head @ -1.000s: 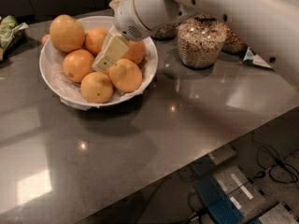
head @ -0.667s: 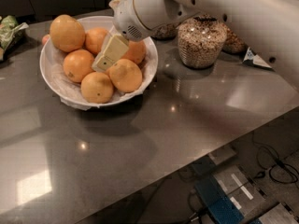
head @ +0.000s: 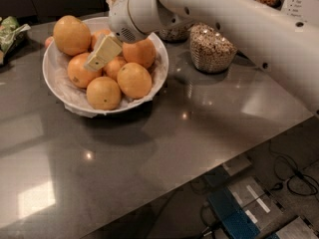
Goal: Pick orange from white bowl
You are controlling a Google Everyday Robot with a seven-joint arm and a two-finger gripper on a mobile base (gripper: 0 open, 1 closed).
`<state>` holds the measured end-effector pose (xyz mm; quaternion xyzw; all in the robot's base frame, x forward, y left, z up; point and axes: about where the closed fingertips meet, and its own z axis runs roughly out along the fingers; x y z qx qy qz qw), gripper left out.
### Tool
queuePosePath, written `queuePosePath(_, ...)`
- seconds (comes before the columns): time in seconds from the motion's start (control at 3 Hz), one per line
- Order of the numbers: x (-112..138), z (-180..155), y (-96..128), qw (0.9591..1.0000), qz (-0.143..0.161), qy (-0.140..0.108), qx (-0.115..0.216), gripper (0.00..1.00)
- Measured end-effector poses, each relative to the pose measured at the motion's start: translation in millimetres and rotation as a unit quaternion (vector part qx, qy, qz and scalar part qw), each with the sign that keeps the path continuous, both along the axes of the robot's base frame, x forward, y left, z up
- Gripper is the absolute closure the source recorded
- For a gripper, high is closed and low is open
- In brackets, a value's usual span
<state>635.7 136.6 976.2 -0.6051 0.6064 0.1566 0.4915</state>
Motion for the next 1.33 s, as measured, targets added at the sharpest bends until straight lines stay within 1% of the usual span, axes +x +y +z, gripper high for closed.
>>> queuePosePath(0.33, 1, 1, 4, 1.0000, -0.003, -0.001, 0.004, 0.00)
queuePosePath(0.67, 4, 6, 12, 0.9997, -0.007, -0.012, -0.019, 0.00)
queuePosePath(1.0, 9, 6, 23, 0.9989, -0.006, -0.015, -0.044, 0.00)
queuePosePath(1.33, 14, 4, 31, 0.9989, -0.001, -0.006, -0.047, 0.00)
